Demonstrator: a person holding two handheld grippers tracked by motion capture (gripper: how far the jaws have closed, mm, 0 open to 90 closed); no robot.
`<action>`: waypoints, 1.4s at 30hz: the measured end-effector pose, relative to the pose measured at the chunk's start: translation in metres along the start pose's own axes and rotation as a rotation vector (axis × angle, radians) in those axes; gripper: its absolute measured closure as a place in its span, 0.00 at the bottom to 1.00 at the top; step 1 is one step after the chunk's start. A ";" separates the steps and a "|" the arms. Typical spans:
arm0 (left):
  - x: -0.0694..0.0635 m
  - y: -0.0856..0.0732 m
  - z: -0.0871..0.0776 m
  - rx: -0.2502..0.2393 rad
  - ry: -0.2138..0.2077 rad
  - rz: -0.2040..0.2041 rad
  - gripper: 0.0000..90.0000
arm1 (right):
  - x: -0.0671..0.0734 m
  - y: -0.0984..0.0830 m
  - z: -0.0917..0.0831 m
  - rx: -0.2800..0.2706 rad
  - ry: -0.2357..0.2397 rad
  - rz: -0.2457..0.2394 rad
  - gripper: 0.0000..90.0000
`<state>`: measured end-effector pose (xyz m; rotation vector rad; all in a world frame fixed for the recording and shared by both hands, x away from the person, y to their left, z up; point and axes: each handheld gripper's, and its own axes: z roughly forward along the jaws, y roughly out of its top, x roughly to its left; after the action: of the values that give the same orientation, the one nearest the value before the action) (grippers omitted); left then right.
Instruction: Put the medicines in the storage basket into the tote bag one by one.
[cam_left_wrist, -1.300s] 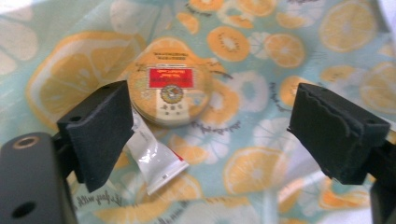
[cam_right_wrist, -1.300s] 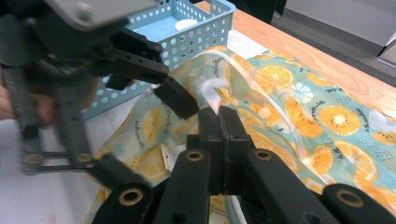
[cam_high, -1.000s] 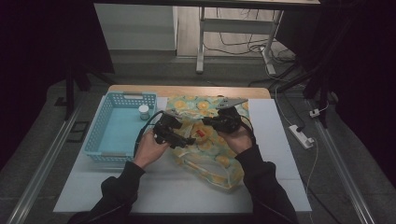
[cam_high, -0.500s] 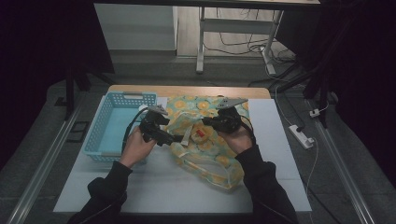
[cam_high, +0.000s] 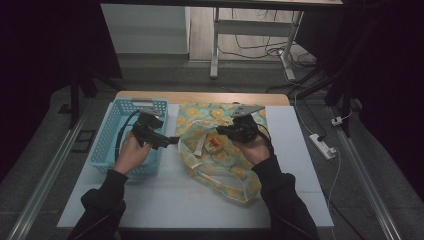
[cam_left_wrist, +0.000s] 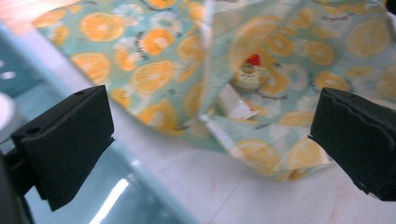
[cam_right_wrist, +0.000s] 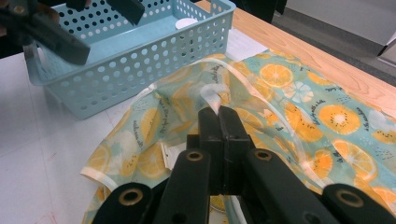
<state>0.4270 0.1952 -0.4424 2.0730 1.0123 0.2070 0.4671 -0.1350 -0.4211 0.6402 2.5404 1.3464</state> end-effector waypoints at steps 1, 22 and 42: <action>0.003 0.000 -0.002 -0.002 0.005 -0.001 0.00 | 0.000 0.000 0.000 0.001 -0.001 -0.001 1.00; 0.078 0.000 -0.004 0.052 0.210 -0.099 0.01 | 0.000 0.000 -0.001 -0.006 -0.006 -0.005 1.00; 0.109 0.008 0.028 0.163 0.241 -0.142 0.06 | 0.000 0.000 0.000 -0.003 -0.004 -0.007 1.00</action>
<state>0.5170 0.2541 -0.4758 2.1466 1.3571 0.3160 0.4674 -0.1349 -0.4212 0.6330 2.5349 1.3445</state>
